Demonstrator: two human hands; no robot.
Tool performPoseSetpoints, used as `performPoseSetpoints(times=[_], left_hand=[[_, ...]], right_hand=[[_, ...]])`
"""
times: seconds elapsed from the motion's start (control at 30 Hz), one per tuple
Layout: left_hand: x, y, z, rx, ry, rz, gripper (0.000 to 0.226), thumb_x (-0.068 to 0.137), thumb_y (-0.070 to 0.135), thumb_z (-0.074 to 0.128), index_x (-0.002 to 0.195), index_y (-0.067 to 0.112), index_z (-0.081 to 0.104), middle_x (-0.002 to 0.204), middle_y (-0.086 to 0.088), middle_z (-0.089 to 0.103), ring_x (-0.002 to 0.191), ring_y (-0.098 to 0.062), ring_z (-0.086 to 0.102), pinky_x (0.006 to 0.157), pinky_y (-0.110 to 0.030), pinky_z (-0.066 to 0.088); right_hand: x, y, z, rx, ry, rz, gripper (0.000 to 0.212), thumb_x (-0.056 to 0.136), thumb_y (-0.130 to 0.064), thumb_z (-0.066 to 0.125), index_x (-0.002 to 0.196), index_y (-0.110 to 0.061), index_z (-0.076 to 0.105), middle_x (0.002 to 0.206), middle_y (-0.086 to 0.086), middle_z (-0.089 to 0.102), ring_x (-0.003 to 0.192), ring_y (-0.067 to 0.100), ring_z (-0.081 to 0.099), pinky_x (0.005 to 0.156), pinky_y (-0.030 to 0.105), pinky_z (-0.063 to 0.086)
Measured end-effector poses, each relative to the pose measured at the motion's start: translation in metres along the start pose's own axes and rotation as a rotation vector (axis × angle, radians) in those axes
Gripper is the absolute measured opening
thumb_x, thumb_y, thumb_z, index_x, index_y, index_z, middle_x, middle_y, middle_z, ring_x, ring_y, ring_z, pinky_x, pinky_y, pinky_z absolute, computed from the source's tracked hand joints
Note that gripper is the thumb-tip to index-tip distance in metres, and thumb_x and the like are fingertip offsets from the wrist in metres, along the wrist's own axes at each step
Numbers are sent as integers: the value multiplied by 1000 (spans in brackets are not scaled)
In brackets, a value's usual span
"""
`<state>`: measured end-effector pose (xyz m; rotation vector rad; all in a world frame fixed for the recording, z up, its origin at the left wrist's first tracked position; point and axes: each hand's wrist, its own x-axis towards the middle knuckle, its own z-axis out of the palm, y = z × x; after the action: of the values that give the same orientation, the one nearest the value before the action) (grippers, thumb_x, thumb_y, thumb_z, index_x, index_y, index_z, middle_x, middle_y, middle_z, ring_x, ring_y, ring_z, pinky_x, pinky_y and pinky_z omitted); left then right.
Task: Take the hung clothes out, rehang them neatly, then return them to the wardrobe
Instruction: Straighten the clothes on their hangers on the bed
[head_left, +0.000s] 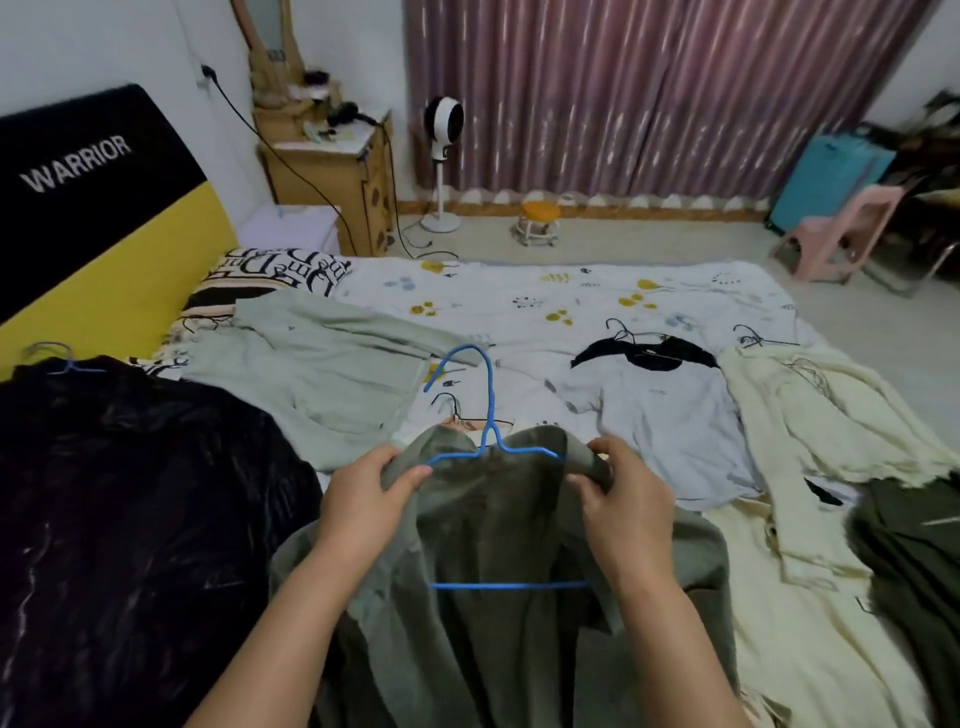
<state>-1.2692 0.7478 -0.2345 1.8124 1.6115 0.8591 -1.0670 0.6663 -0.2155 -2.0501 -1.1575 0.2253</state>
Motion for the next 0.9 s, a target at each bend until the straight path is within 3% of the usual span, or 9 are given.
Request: performPoseSetpoints(times=[0.13, 0.27, 0.47, 0.6, 0.73, 0.9], left_hand=[[-46, 2, -43, -51, -38, 58, 12, 79, 29, 71, 79, 18, 65, 68, 11, 61, 70, -14, 58, 64, -26, 39], [-86, 2, -71, -79, -108, 108, 13, 80, 27, 69, 81, 15, 66, 76, 2, 66, 76, -16, 61, 72, -33, 48], [-125, 14, -79, -113, -162, 166, 10, 80, 28, 69, 85, 20, 65, 82, 0, 65, 81, -19, 60, 70, -33, 45], [-137, 29, -78, -157, -244, 215, 7, 79, 20, 71, 77, 20, 65, 74, 4, 67, 77, -18, 61, 67, -33, 44], [-154, 49, -74, -190, -321, 246, 10, 78, 19, 72, 74, 26, 65, 69, 6, 68, 72, -5, 62, 59, -21, 41], [-187, 77, -57, -186, -392, 266, 15, 78, 23, 72, 78, 32, 61, 77, 8, 68, 79, -5, 61, 63, -21, 42]], right_hand=[[-67, -21, -26, 39, 115, 17, 24, 73, -9, 71, 94, -18, 61, 79, 1, 63, 87, 32, 59, 81, 42, 41], [-121, -33, -49, 43, 147, 27, 25, 75, -11, 69, 88, -25, 54, 77, -6, 56, 87, 28, 57, 83, 44, 43], [-171, -32, -85, 48, 194, 61, 32, 80, -9, 65, 88, -35, 47, 79, -11, 56, 88, 22, 56, 88, 41, 42], [-191, -26, -106, 17, 229, 80, 33, 79, -11, 66, 107, -26, 60, 98, -7, 66, 98, 19, 57, 93, 40, 40], [-207, -14, -127, 0, 291, 80, 27, 77, -11, 67, 99, -27, 61, 87, -14, 58, 90, 17, 56, 89, 39, 40], [-226, 14, -162, 23, 352, 104, 25, 72, -3, 71, 90, -18, 63, 80, -6, 61, 84, 27, 59, 82, 45, 43]])
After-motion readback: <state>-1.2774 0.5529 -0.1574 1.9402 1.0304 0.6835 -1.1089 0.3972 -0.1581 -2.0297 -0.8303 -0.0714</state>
